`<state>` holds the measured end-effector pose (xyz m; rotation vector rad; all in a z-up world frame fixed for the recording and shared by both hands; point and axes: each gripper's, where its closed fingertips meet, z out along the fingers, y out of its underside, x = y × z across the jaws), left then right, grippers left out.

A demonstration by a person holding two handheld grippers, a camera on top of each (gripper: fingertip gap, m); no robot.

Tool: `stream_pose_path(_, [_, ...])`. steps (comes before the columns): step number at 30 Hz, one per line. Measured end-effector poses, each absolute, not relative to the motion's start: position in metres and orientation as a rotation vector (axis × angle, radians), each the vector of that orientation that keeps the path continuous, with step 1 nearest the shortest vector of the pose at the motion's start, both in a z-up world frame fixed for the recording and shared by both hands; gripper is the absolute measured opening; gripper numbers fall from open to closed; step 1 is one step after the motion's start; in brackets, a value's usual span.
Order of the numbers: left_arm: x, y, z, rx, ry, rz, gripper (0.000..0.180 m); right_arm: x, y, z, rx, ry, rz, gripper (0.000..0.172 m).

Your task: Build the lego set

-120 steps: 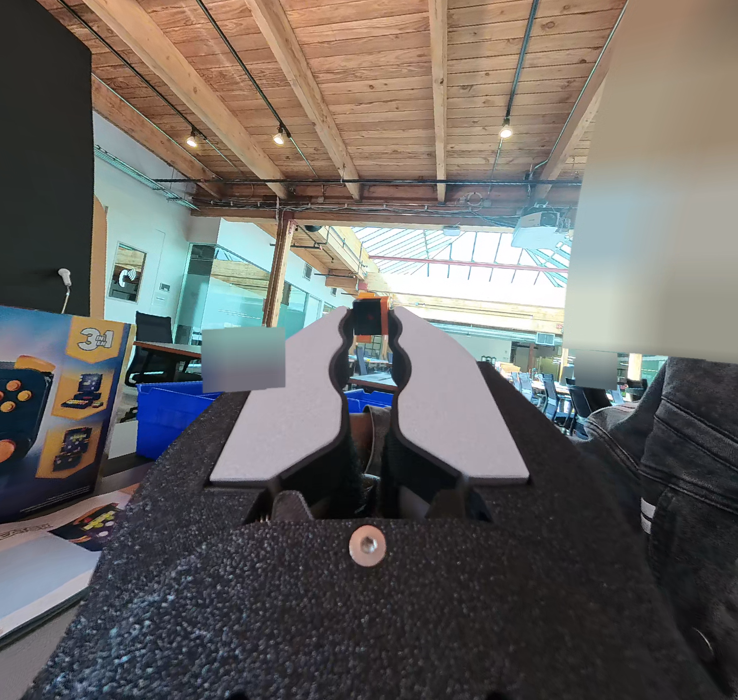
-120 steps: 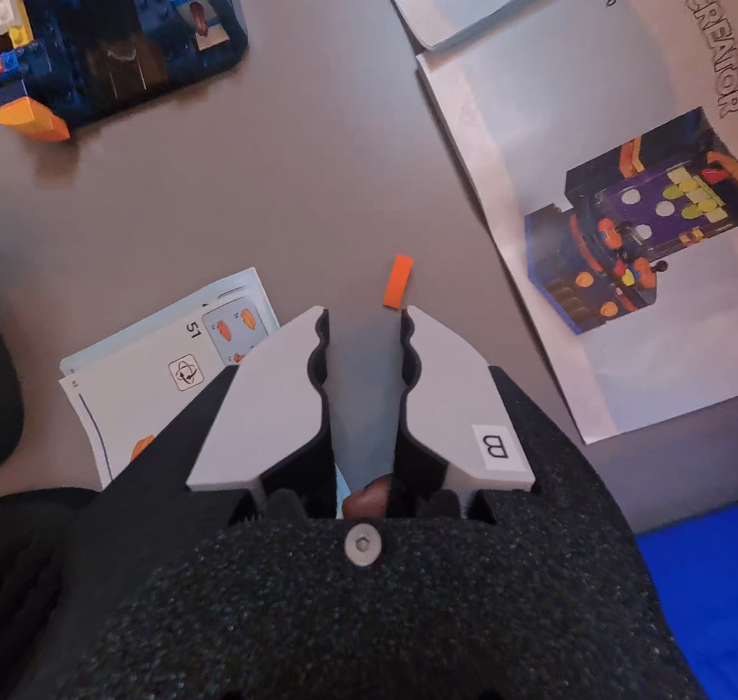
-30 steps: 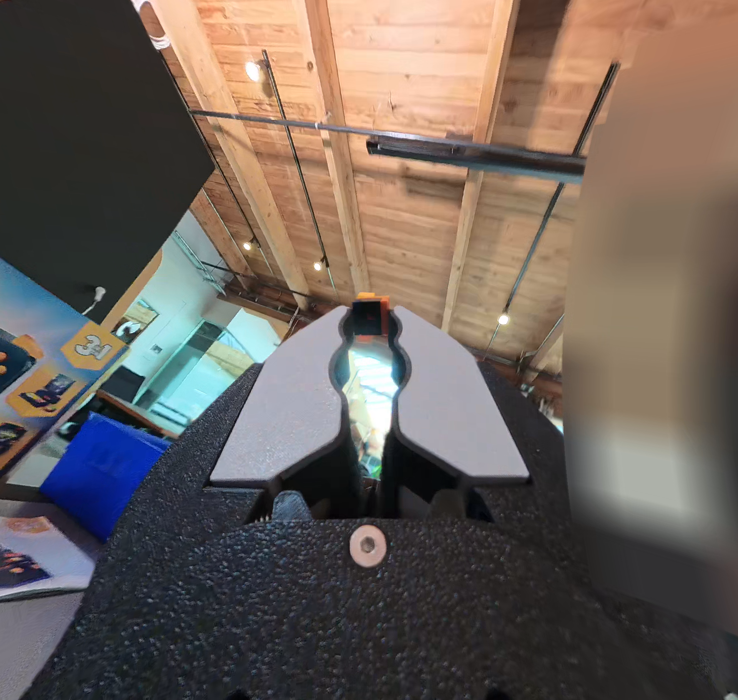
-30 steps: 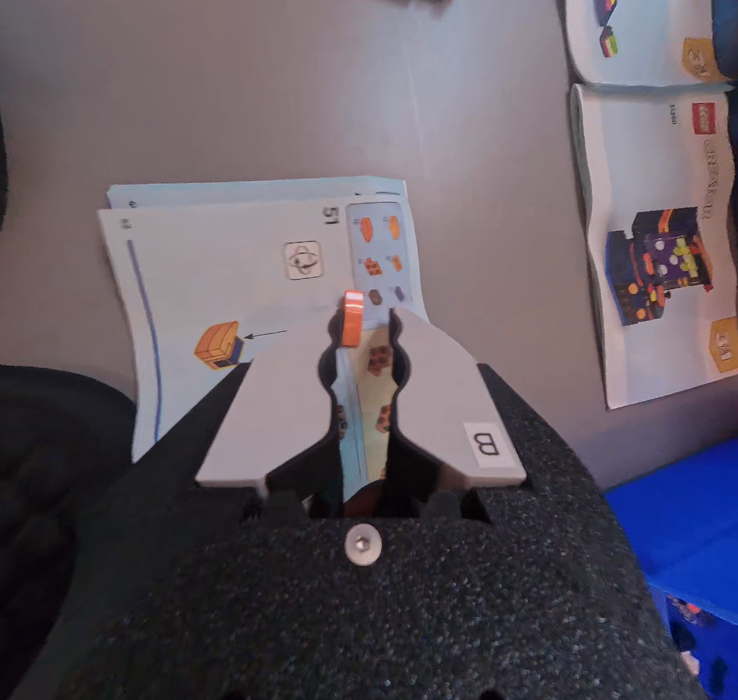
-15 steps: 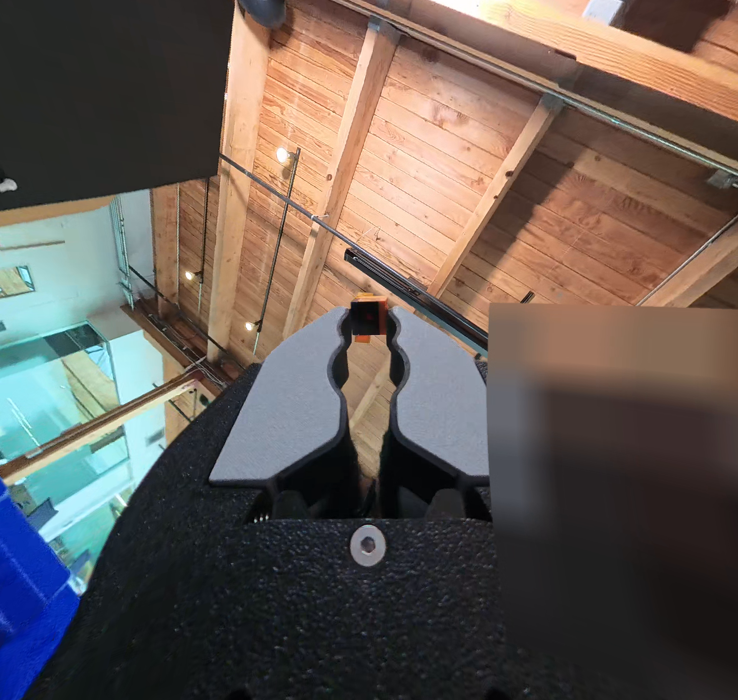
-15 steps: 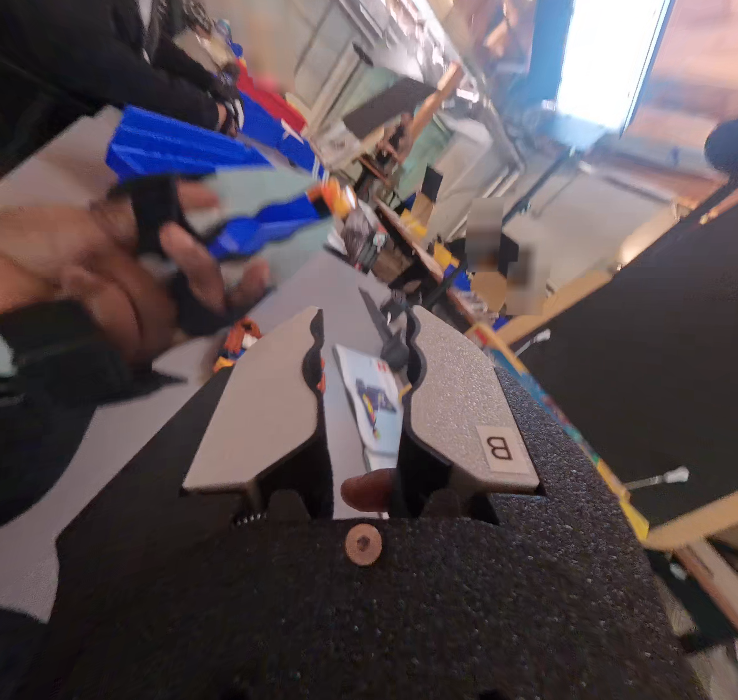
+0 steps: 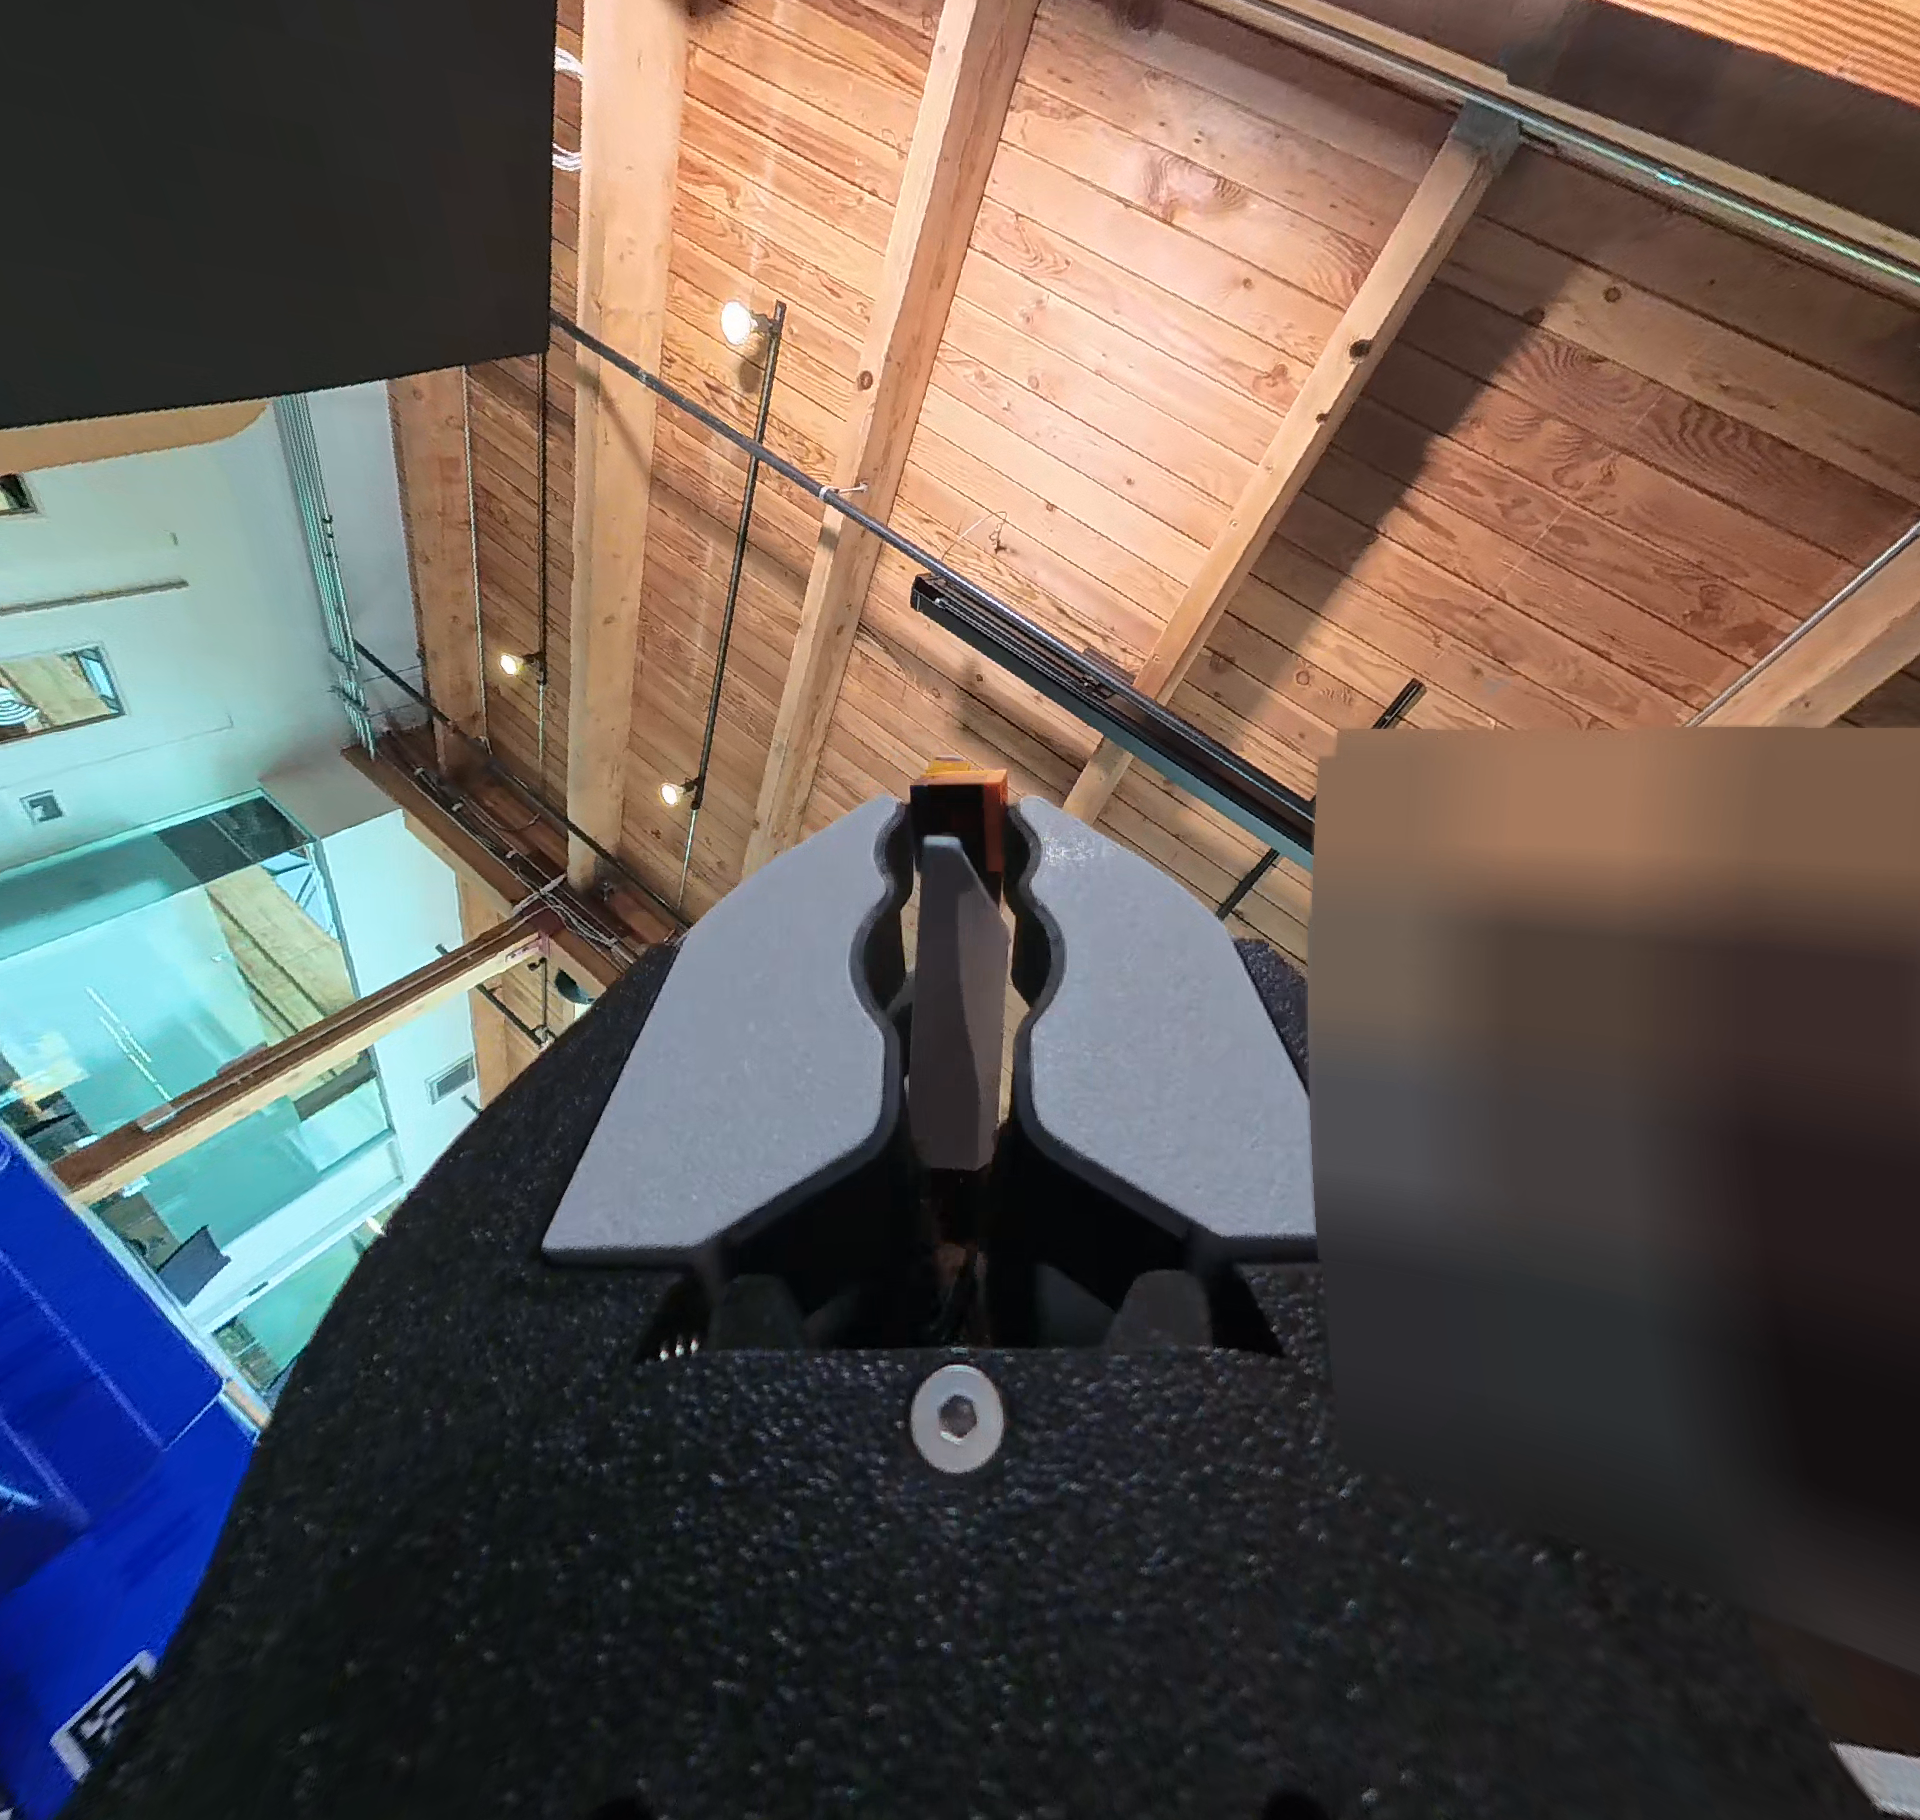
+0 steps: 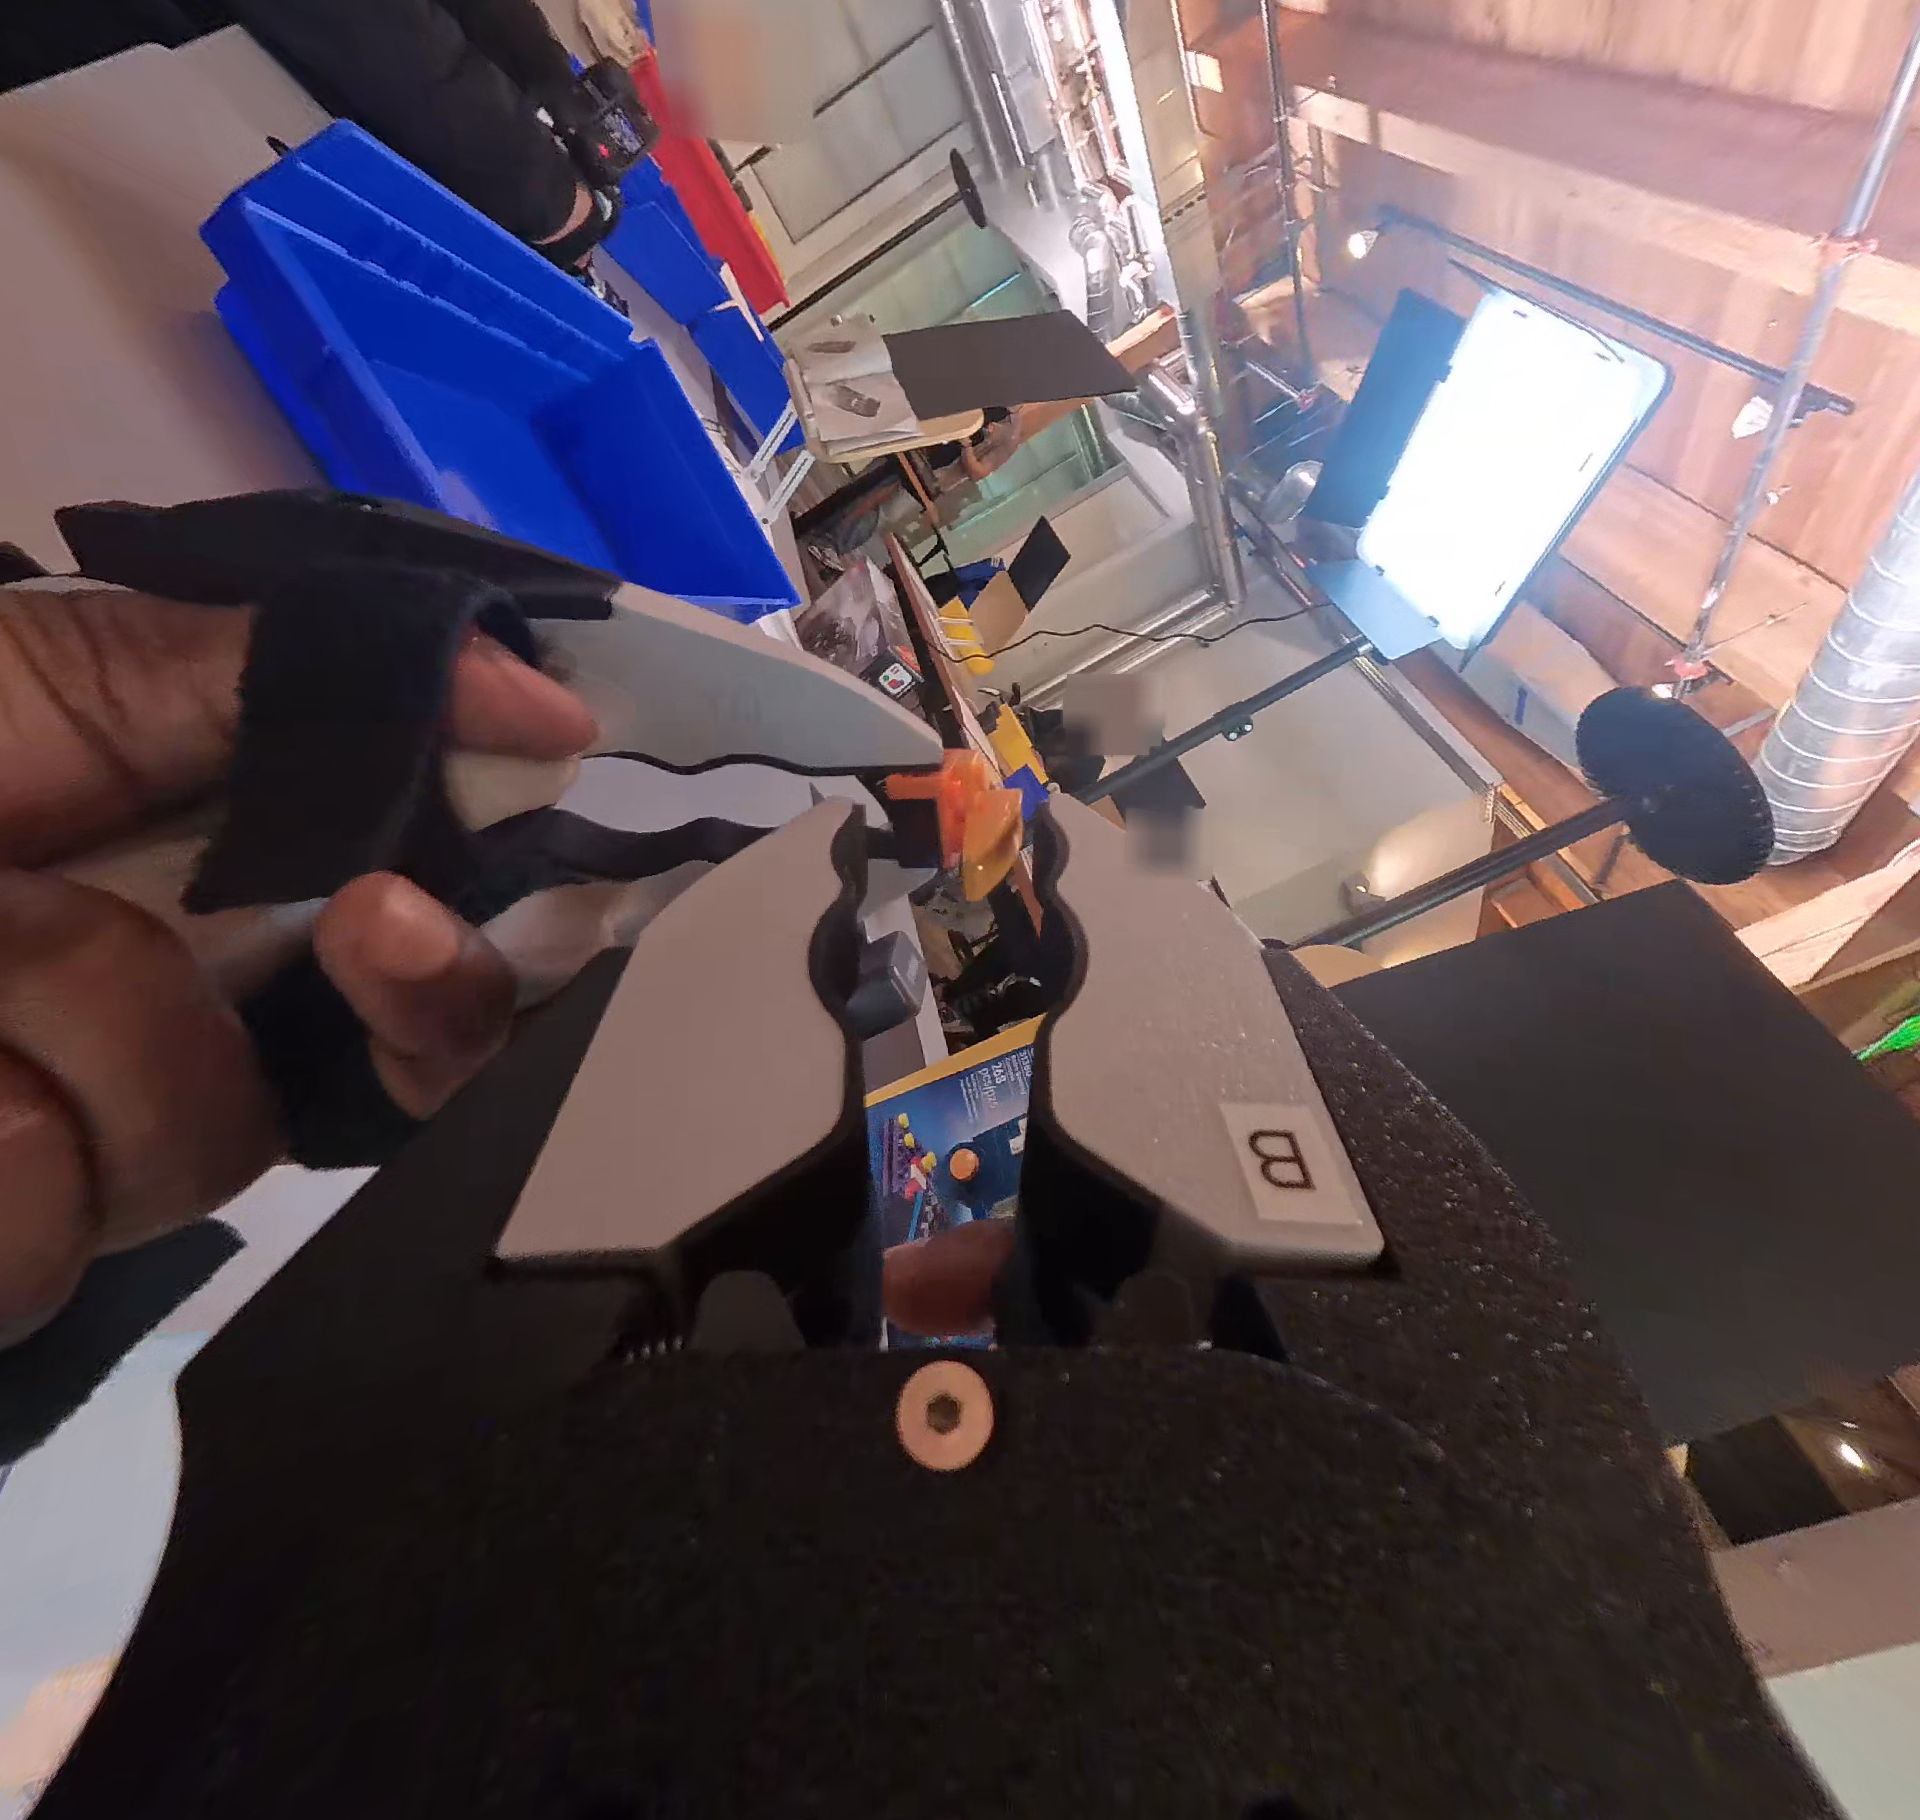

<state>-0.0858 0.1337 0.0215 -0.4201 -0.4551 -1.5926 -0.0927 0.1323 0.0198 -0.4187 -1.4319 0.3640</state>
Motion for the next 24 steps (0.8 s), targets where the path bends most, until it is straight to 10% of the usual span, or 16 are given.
stream_pose_path(24, [-0.068,0.121,0.033,-0.533,-0.273,-1.306,0.015,-0.082,0.12,0.036,-0.327,-1.287,0.381,0.023])
